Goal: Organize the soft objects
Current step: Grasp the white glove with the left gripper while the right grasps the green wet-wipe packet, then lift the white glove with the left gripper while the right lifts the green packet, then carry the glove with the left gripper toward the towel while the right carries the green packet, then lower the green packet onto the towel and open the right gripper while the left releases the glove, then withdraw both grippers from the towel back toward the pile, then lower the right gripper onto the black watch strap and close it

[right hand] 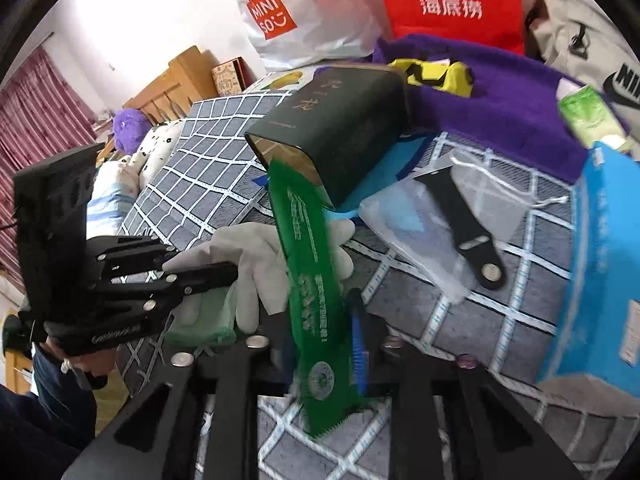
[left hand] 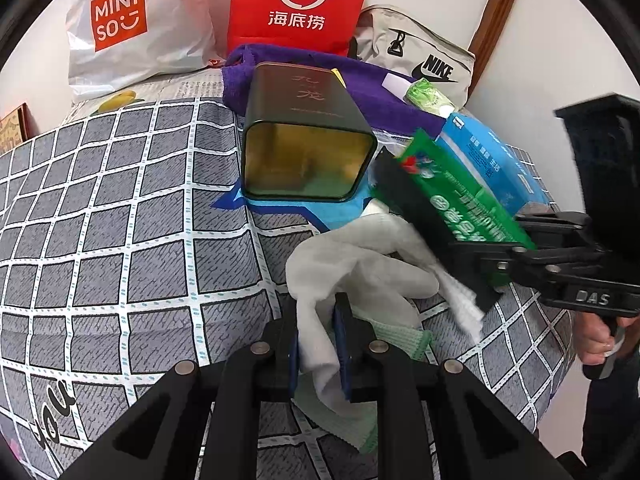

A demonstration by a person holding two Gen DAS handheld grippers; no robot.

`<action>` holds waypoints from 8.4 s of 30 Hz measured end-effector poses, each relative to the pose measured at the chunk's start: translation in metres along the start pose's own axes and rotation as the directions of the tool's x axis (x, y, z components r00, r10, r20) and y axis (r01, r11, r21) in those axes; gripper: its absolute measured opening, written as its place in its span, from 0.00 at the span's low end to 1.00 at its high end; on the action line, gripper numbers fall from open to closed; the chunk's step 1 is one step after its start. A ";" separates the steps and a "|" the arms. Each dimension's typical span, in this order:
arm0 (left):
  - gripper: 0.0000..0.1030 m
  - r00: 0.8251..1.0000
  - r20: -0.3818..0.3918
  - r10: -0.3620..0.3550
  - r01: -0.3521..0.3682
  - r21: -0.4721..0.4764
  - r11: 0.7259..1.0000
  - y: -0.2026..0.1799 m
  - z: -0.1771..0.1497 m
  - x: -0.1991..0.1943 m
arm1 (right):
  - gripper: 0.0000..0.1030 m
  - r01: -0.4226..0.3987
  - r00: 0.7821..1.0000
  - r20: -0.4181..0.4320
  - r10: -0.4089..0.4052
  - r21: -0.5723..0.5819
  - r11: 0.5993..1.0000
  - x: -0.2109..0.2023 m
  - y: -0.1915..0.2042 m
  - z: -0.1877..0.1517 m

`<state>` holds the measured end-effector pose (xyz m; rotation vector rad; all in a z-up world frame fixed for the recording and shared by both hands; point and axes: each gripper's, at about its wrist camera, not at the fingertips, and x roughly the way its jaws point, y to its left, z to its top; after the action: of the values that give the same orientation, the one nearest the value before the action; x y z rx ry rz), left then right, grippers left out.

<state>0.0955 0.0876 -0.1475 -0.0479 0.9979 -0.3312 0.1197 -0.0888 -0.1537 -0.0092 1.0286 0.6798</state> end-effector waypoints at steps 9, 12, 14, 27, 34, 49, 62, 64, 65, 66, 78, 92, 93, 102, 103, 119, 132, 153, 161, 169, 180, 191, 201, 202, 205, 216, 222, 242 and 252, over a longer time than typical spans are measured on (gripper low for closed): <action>0.16 1.000 0.001 0.018 -0.018 0.010 1.000 -0.001 -0.001 0.000 | 0.09 0.082 0.997 -0.002 -0.082 0.057 0.995 -0.017 -0.021 -0.023; 0.16 1.000 0.000 0.026 -0.026 0.007 1.000 -0.002 0.000 0.000 | 0.11 0.078 0.997 0.009 -0.079 0.069 0.995 -0.018 -0.023 -0.022; 0.16 1.000 0.000 0.029 -0.029 -0.001 1.000 -0.002 0.000 0.000 | 0.11 0.070 0.997 0.017 -0.072 0.092 0.993 -0.016 -0.027 -0.018; 0.13 0.998 0.032 0.047 -0.047 -0.014 0.999 -0.007 0.003 -0.008 | 0.06 0.133 0.984 0.108 -0.139 0.062 0.989 -0.038 -0.018 -0.021; 0.13 0.993 0.105 0.058 -0.057 -0.011 0.998 -0.015 0.010 -0.046 | 0.06 0.161 0.973 0.154 -0.174 0.090 0.983 -0.071 -0.027 -0.028; 0.13 0.995 0.060 0.078 -0.078 0.008 0.997 -0.032 -0.004 -0.042 | 0.10 0.188 0.977 0.072 -0.199 0.134 0.973 -0.062 -0.046 -0.070; 0.13 0.993 0.095 0.073 -0.072 -0.015 0.997 -0.030 0.005 -0.054 | 0.04 0.204 0.963 0.152 -0.223 0.127 0.971 -0.087 -0.041 -0.061; 0.13 0.992 0.105 0.069 -0.068 -0.018 0.998 -0.029 0.008 -0.058 | 0.04 0.211 0.960 0.158 -0.229 0.124 0.970 -0.093 -0.040 -0.058; 0.13 0.992 0.111 0.066 -0.064 -0.016 0.998 -0.030 0.010 -0.061 | 0.04 0.212 0.960 0.160 -0.231 0.124 0.969 -0.095 -0.040 -0.056; 0.13 0.991 0.116 0.062 -0.061 -0.015 0.998 -0.031 0.011 -0.064 | 0.04 0.214 0.959 0.160 -0.233 0.123 0.969 -0.097 -0.040 -0.055; 0.13 0.980 0.195 0.040 -0.041 -0.001 0.999 -0.042 0.043 -0.098 | 0.04 0.236 0.940 0.224 -0.259 0.124 0.964 -0.135 -0.041 -0.022; 0.13 0.974 0.206 0.096 -0.092 -0.029 0.995 -0.036 0.102 -0.080 | 0.04 0.281 0.916 0.259 -0.307 0.135 0.950 -0.148 -0.067 0.028; 0.13 0.974 0.205 0.098 -0.094 -0.029 0.995 -0.036 0.106 -0.077 | 0.05 0.283 0.914 0.261 -0.310 0.138 0.949 -0.147 -0.069 0.032; 0.13 0.973 0.201 0.113 -0.107 -0.041 0.993 -0.027 0.146 -0.055 | 0.04 0.282 0.909 0.272 -0.314 0.151 0.947 -0.137 -0.094 0.070; 0.13 0.973 0.202 0.113 -0.107 -0.044 0.993 -0.026 0.150 -0.052 | 0.04 0.279 0.910 0.274 -0.313 0.155 0.948 -0.135 -0.098 0.075; 0.13 0.974 0.180 0.139 -0.126 -0.081 0.989 -0.006 0.214 -0.001 | 0.04 0.247 0.930 0.240 -0.279 0.153 0.957 -0.085 -0.135 0.132; 0.13 0.982 0.145 0.122 -0.115 -0.059 0.992 -0.005 0.241 0.038 | 0.05 0.227 0.960 0.137 -0.246 0.138 0.964 -0.024 -0.174 0.162; 0.13 0.993 0.103 0.061 -0.060 -0.012 0.998 -0.026 0.273 0.090 | 0.26 0.225 0.972 0.035 -0.233 0.147 0.963 -0.002 -0.196 0.157; 0.13 0.996 0.062 0.059 -0.059 0.001 0.998 -0.034 0.280 0.110 | 0.40 0.266 0.955 0.098 -0.281 0.147 0.953 -0.032 -0.193 0.152; 0.14 0.996 0.000 0.091 -0.091 0.033 0.995 -0.040 0.273 0.139 | 0.41 0.280 0.942 0.150 -0.299 0.136 0.950 -0.051 -0.187 0.145; 0.60 0.984 0.060 0.165 -0.168 0.043 0.985 -0.040 0.279 0.130 | 0.41 0.298 0.939 0.147 -0.311 0.104 0.949 -0.049 -0.177 0.146; 0.60 0.978 0.075 0.195 -0.200 0.060 0.978 -0.048 0.259 0.083 | 0.41 0.300 0.939 0.143 -0.312 0.097 0.949 -0.069 -0.150 0.119; 0.60 0.978 0.069 0.195 -0.197 0.023 0.980 -0.050 0.197 0.023 | 0.41 0.244 0.958 0.132 -0.254 0.087 0.966 -0.081 -0.098 0.066; 0.60 0.979 0.069 0.190 -0.192 0.019 0.981 -0.049 0.189 0.017 | 0.41 0.237 0.960 0.131 -0.247 0.086 0.968 -0.082 -0.092 0.058; 0.60 0.983 0.069 0.173 -0.174 0.009 0.985 -0.050 0.167 0.000 | 0.41 0.225 0.965 0.118 -0.235 0.092 0.970 -0.082 -0.079 0.039; 0.60 0.986 0.048 0.158 -0.157 -0.017 0.987 -0.055 0.085 -0.028 | 0.41 0.206 0.972 0.098 -0.215 0.097 0.974 -0.093 -0.045 -0.021; 0.60 0.987 0.025 0.159 -0.157 -0.066 0.985 -0.046 0.052 -0.022 | 0.41 0.204 0.972 0.102 -0.211 0.076 0.976 -0.086 -0.037 -0.033; 0.60 0.982 0.001 0.188 -0.186 -0.167 0.968 0.010 0.022 -0.018 | 0.40 0.303 0.952 0.054 -0.300 -0.076 0.950 0.009 -0.029 0.040; 0.60 0.995 0.007 0.101 -0.097 -0.201 0.975 0.020 0.030 -0.009 | 0.38 0.305 0.952 -0.015 -0.306 -0.061 0.951 0.038 -0.046 0.049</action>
<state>0.1208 0.1058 -0.1276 -0.1831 1.0099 -0.1377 0.1951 -0.0905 -0.1710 -0.2241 1.0039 0.4270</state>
